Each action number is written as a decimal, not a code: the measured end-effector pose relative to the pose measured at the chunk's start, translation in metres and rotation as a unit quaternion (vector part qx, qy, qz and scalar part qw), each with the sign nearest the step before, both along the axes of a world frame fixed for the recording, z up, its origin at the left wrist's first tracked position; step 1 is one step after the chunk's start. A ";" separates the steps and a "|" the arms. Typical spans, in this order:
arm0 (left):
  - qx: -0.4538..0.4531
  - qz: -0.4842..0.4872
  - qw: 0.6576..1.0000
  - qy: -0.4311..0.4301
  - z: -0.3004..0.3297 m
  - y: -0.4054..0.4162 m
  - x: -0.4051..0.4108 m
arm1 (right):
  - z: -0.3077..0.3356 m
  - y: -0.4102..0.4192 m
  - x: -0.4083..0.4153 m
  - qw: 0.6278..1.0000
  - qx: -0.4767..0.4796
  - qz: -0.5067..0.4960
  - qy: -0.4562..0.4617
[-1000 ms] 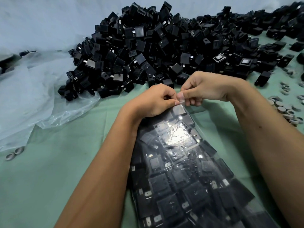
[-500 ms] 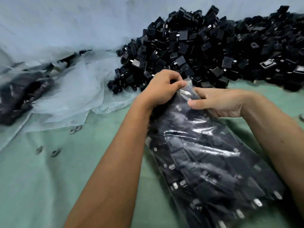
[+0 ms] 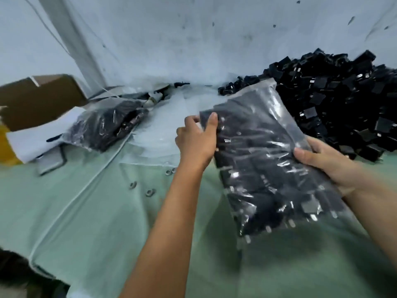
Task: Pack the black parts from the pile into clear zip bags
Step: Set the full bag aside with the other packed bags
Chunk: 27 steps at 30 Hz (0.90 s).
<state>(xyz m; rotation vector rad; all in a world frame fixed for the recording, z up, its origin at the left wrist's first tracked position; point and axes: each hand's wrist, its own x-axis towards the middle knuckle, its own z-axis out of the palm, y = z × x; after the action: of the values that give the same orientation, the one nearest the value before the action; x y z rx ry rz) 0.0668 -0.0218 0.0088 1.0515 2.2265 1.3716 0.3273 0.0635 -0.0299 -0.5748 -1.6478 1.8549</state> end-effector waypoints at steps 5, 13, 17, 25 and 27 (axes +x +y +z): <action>0.040 -0.063 0.973 -0.220 0.019 -0.052 -0.040 | 0.028 -0.005 -0.119 0.994 -0.057 -0.056 0.070; 0.091 0.116 0.967 -0.208 0.021 -0.107 -0.152 | 0.057 -0.032 -0.280 0.998 0.037 -0.006 -0.057; 0.159 0.189 0.943 -0.222 0.002 -0.151 -0.194 | 0.031 -0.022 -0.305 0.828 0.497 -0.046 -0.255; -0.152 0.330 0.930 0.051 -0.025 -0.171 -0.207 | -0.016 -0.021 -0.296 0.671 0.603 -0.074 -0.425; -0.180 0.369 0.907 0.093 -0.018 -0.159 -0.196 | -0.010 -0.017 -0.283 0.695 0.583 -0.112 -0.406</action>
<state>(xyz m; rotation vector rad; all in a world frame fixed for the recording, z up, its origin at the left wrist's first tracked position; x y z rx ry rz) -0.1293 -0.1808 -0.0088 0.1999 3.0391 1.0323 0.0438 0.0461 -0.0404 -0.9469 -2.6647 0.0071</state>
